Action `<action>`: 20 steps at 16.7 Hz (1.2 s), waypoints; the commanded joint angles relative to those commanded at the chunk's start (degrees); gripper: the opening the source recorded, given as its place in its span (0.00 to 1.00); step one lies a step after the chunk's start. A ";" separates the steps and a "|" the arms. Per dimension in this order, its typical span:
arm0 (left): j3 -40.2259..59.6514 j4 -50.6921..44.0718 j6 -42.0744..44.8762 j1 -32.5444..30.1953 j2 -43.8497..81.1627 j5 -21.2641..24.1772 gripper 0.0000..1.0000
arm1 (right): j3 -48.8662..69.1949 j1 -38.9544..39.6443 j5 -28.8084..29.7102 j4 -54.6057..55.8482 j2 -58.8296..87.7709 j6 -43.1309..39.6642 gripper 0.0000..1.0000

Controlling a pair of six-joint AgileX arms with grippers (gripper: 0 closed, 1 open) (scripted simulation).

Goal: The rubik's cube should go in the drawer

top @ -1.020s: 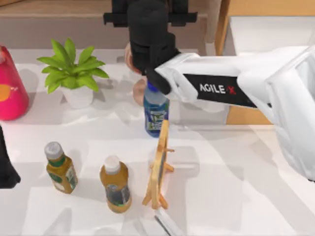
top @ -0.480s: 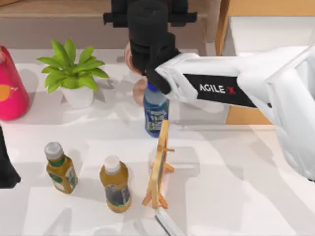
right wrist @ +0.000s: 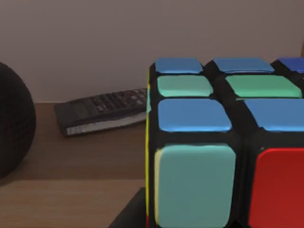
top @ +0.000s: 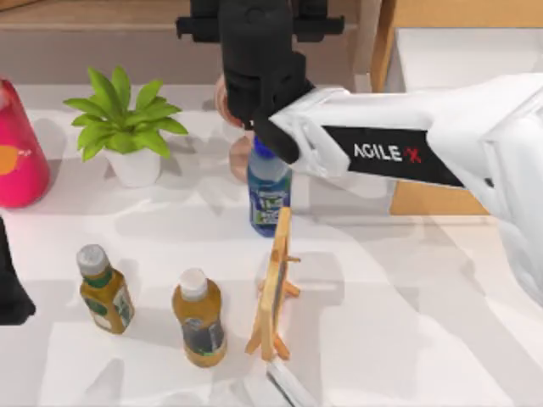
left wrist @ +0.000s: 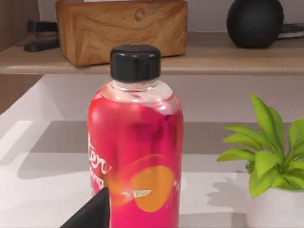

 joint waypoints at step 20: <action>0.00 0.00 0.00 0.00 0.00 0.00 1.00 | 29.52 -2.34 -33.70 -64.56 -3.94 14.44 0.00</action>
